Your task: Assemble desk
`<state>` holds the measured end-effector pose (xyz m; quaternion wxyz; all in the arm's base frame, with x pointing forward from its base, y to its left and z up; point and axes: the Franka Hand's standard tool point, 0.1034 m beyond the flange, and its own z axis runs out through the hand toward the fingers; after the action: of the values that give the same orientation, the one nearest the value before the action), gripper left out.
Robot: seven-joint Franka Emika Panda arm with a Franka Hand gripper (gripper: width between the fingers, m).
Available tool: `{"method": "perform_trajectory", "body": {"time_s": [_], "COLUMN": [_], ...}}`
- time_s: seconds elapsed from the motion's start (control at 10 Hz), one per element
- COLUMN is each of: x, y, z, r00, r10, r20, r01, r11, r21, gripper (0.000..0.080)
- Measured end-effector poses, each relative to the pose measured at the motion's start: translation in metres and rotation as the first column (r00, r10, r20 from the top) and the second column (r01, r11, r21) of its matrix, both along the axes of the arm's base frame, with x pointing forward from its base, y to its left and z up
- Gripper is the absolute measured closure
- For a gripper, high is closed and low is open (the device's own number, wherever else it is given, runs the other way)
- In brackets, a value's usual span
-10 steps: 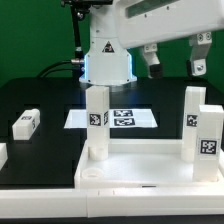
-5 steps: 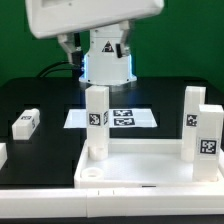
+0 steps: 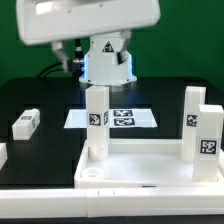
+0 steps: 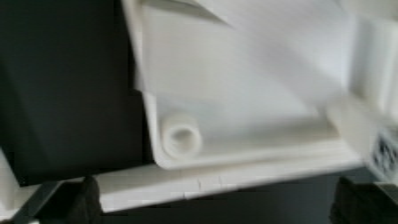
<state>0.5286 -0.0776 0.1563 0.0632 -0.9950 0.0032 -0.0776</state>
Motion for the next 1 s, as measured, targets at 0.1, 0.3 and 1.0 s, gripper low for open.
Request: {"method": "perform_trajectory", "body": {"time_s": [0.1,0.3,1.0], "x": [-0.018,-0.039,-0.042], "y": [-0.032,-0.081,-0.112], "z": [-0.01,-0.04,-0.073], "r00": [0.998,0.967,0.942], "r10": [0.056,0.253,0.171], "r20": [-0.011,-0.037,-0.289], "r01": [-0.056,-0.256,-0.191], "r11": [0.998,0.964,0.981], "r21": [-0.018,-0.077,-0.042], "gripper": [0.015,0.015,0.015]}}
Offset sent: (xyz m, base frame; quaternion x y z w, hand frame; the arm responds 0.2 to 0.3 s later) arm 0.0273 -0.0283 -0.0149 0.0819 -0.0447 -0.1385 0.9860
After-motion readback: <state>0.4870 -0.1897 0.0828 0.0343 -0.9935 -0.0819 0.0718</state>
